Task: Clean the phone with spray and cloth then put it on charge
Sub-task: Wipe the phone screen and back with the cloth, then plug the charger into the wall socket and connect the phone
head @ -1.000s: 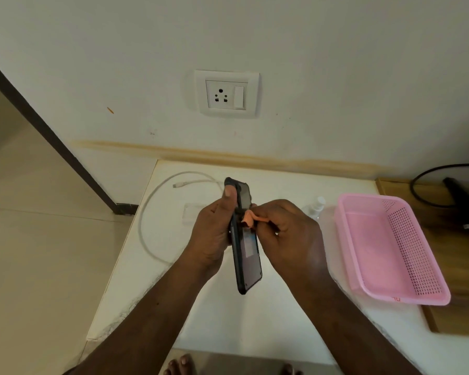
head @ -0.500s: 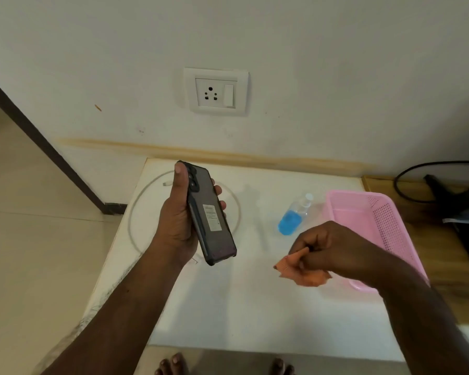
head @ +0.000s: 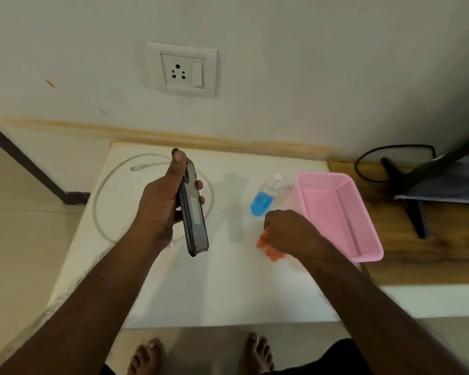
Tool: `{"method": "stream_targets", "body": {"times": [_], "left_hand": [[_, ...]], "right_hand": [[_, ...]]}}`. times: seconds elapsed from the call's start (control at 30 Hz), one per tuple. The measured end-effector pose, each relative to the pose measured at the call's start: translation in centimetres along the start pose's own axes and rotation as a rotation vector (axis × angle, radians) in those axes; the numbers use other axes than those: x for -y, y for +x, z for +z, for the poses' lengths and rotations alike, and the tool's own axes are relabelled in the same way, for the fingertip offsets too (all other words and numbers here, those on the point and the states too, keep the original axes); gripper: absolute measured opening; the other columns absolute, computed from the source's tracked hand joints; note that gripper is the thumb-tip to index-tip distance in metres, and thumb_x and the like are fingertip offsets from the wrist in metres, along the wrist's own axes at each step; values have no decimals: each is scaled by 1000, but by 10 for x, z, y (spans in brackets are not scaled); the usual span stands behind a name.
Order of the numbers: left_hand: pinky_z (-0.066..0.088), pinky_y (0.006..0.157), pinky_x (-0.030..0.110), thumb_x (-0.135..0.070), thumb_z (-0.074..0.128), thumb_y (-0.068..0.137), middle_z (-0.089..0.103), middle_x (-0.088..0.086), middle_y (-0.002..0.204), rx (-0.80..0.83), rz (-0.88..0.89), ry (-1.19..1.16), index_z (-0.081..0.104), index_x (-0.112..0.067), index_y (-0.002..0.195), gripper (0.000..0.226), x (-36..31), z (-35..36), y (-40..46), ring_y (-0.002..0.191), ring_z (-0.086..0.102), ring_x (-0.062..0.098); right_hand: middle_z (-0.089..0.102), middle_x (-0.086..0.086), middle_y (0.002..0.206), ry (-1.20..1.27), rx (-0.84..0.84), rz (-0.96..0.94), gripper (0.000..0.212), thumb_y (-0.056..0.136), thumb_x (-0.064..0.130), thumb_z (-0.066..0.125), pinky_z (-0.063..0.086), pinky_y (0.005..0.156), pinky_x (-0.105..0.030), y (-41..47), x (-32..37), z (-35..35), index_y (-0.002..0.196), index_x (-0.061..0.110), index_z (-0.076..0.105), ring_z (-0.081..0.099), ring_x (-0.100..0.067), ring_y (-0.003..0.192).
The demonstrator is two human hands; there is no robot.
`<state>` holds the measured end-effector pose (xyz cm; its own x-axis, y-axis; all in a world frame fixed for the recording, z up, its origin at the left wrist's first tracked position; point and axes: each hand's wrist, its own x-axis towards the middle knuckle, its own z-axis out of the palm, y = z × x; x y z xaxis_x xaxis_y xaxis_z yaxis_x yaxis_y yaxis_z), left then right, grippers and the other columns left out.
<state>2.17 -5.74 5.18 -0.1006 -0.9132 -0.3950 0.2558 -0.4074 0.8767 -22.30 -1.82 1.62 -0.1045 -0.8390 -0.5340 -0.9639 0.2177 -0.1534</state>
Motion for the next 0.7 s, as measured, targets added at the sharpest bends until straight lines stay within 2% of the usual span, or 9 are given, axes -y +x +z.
{"method": "stream_targets", "body": {"times": [0.1, 0.17, 0.27, 0.37, 0.43, 0.5, 0.57, 0.63, 0.7], "left_hand": [[56, 87, 52, -86, 71, 53, 76, 9, 97, 2, 3, 22, 72, -12, 109, 93, 1, 1, 0, 79, 71, 28], [58, 81, 47, -88, 70, 52, 76, 8, 97, -4, 9, 44, 73, -14, 103, 90, 1, 2, -2, 79, 71, 28], [58, 65, 35, -88, 68, 53, 76, 7, 94, -9, 16, 92, 72, -16, 96, 84, 0, 5, -6, 77, 70, 25], [55, 53, 26, -87, 68, 51, 76, 10, 95, -37, 24, 144, 71, -11, 92, 86, -1, 9, -8, 74, 70, 20], [55, 51, 24, -83, 72, 51, 77, 6, 88, -72, 33, 189, 71, -9, 91, 84, -1, 14, -11, 69, 72, 15], [54, 47, 21, -77, 78, 54, 76, -2, 73, -80, 46, 236, 71, -13, 82, 70, 2, 21, -14, 61, 71, 8], [58, 52, 27, -78, 78, 52, 73, -5, 65, -93, 61, 317, 69, -20, 72, 62, 6, 31, -18, 61, 72, 7], [60, 63, 35, -88, 71, 48, 73, -6, 73, -174, 78, 509, 67, -23, 82, 74, 11, 38, -22, 69, 72, 11], [53, 59, 30, -95, 60, 45, 68, -12, 76, -306, 99, 702, 61, -26, 91, 83, 14, 42, -24, 69, 66, 6]], "right_hand": [[65, 11, 68, 119, -132, 99, 25, 84, 30, 75, 55, 48, -20, 6, 2, 2, 88, 22, 51, 66, -8, 49], [51, 16, 64, 138, -207, 151, 33, 84, 31, 75, 35, 34, -11, 3, 4, 3, 91, 22, 45, 56, -7, 44], [38, 21, 61, 168, -255, 212, 28, 86, 31, 74, 25, 31, -7, -11, 7, -5, 97, 24, 49, 45, -3, 43], [43, 19, 57, 19, -386, 202, 17, 91, 35, 64, 40, 49, -10, -37, 7, -16, 94, 18, 65, 49, -6, 48], [60, 16, 63, 272, -445, 75, 35, 87, 58, 56, 50, 65, -21, -59, 17, -17, 91, 26, 70, 61, -6, 63], [72, 14, 89, 877, -275, -63, 56, 70, 81, 57, 57, 72, -26, -83, 44, -17, 95, 32, 69, 69, -6, 84], [68, 10, 116, 1277, 11, -145, 66, 65, 83, 61, 60, 81, -37, -92, 69, -7, 114, 38, 63, 67, -10, 103], [65, 5, 125, 1357, 98, -178, 61, 75, 77, 55, 58, 87, -48, -91, 83, 5, 124, 41, 56, 64, -18, 113], [68, 4, 120, 1393, 93, -173, 43, 84, 68, 48, 60, 81, -48, -89, 87, 9, 119, 46, 58, 66, -19, 109]]}}
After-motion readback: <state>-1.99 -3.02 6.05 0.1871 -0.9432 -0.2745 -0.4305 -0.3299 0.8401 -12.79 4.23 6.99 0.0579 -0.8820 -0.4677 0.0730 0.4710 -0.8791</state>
